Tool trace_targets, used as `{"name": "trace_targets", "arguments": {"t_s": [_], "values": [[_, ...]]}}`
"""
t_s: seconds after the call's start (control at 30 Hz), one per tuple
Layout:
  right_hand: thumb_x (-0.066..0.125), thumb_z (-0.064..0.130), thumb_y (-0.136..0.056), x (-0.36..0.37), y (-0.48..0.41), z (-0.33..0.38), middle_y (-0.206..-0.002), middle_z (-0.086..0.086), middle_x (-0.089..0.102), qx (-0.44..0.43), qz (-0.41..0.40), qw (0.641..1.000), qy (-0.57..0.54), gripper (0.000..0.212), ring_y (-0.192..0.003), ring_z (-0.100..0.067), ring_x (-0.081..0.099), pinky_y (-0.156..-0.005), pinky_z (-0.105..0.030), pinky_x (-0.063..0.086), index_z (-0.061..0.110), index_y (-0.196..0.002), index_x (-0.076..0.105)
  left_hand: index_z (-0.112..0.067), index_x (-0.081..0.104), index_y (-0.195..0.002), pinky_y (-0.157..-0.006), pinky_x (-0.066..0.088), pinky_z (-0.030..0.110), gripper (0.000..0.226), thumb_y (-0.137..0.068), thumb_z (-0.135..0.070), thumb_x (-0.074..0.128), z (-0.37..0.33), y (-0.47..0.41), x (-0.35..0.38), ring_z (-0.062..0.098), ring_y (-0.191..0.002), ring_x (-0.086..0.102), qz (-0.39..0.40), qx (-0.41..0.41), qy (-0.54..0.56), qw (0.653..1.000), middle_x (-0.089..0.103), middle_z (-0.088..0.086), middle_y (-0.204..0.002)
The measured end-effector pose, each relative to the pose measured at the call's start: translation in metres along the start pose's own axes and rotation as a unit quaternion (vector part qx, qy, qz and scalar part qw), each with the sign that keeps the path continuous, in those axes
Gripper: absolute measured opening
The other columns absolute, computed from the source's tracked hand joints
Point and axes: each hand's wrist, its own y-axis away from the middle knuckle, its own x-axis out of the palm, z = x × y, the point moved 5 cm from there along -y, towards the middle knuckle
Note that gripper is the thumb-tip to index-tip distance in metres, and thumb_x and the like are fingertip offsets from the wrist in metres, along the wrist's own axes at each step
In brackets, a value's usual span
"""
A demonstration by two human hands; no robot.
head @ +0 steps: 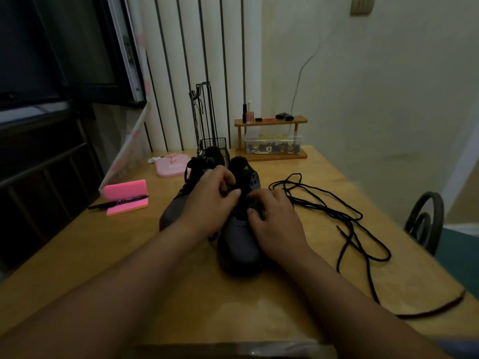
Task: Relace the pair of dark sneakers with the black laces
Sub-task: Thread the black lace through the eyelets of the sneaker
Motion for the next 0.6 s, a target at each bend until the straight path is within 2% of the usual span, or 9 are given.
{"name": "trace_targets", "arguments": {"t_s": [0.1, 0.2, 0.27, 0.33, 0.43, 0.53, 0.6], "values": [[0.053, 0.039, -0.102, -0.003, -0.008, 0.008, -0.113, 0.006, 0.052, -0.013, 0.004, 0.999, 0.051, 0.023, -0.105, -0.015, 0.055, -0.087, -0.038, 0.052, 0.032, -0.124, 0.058, -0.033, 0.051, -0.103, -0.072, 0.045, 0.024, 0.024, -0.094, -0.033, 0.073, 0.006, 0.023, 0.02, 0.007, -0.088, 0.053, -0.027, -0.011, -0.025, 0.999, 0.047, -0.012, -0.1], [0.052, 0.041, -0.101, -0.006, -0.016, 0.017, -0.112, 0.003, 0.054, -0.023, 0.018, 0.992, 0.127, 0.025, -0.1, -0.018, 0.058, -0.082, -0.041, 0.054, 0.028, -0.123, 0.057, -0.03, 0.048, -0.115, -0.076, 0.04, 0.016, 0.031, -0.096, -0.032, 0.072, 0.022, 0.03, 0.03, 0.002, -0.094, 0.05, -0.039, -0.102, 0.06, 0.992, 0.042, -0.012, -0.109], [0.05, 0.042, -0.101, -0.006, -0.018, 0.023, -0.11, 0.001, 0.055, -0.03, 0.024, 0.984, 0.176, 0.026, -0.097, -0.02, 0.059, -0.077, -0.04, 0.054, 0.025, -0.119, 0.056, -0.026, 0.047, -0.118, -0.075, 0.043, 0.022, 0.028, -0.099, -0.027, 0.067, 0.03, 0.032, 0.03, 0.004, -0.094, 0.053, -0.048, -0.147, 0.095, 0.983, 0.047, -0.009, -0.112], [0.048, 0.042, -0.101, -0.006, -0.018, 0.028, -0.109, -0.001, 0.056, -0.053, 0.024, 0.973, 0.223, 0.025, -0.095, -0.023, 0.06, -0.07, -0.037, 0.049, 0.023, -0.116, 0.055, -0.021, 0.049, -0.116, -0.069, 0.045, 0.025, 0.015, -0.104, -0.018, 0.057, 0.041, 0.037, 0.027, 0.013, -0.094, 0.06, -0.076, -0.163, 0.106, 0.978, 0.058, -0.005, -0.104], [0.044, 0.042, -0.102, -0.006, -0.019, 0.033, -0.111, -0.002, 0.057, -0.083, 0.037, 0.957, 0.275, 0.026, -0.097, -0.025, 0.059, -0.067, -0.036, 0.041, 0.023, -0.115, 0.055, -0.02, 0.053, -0.116, -0.067, 0.044, 0.018, 0.016, -0.105, -0.008, 0.05, 0.047, 0.049, 0.028, 0.009, -0.093, 0.063, -0.059, -0.146, 0.11, 0.981, 0.063, -0.007, -0.099], [0.044, 0.042, -0.103, -0.005, -0.017, 0.033, -0.11, 0.0, 0.058, -0.094, 0.05, 0.954, 0.281, 0.026, -0.096, -0.024, 0.058, -0.071, -0.038, 0.049, 0.025, -0.116, 0.058, -0.026, 0.053, -0.127, -0.076, 0.049, 0.022, 0.022, -0.107, -0.016, 0.048, 0.044, 0.047, 0.029, 0.005, -0.098, 0.061, -0.059, -0.153, 0.158, 0.974, 0.065, -0.005, -0.113], [0.047, 0.04, -0.102, -0.004, -0.015, 0.032, -0.105, 0.0, 0.056, -0.1, 0.052, 0.961, 0.252, 0.023, -0.092, -0.022, 0.057, -0.071, -0.038, 0.052, 0.024, -0.113, 0.06, -0.034, 0.046, -0.143, -0.09, 0.049, 0.026, 0.037, -0.108, -0.026, 0.05, 0.036, 0.04, 0.027, 0.003, -0.111, 0.056, -0.059, -0.129, 0.173, 0.975, 0.052, -0.006, -0.137]]}}
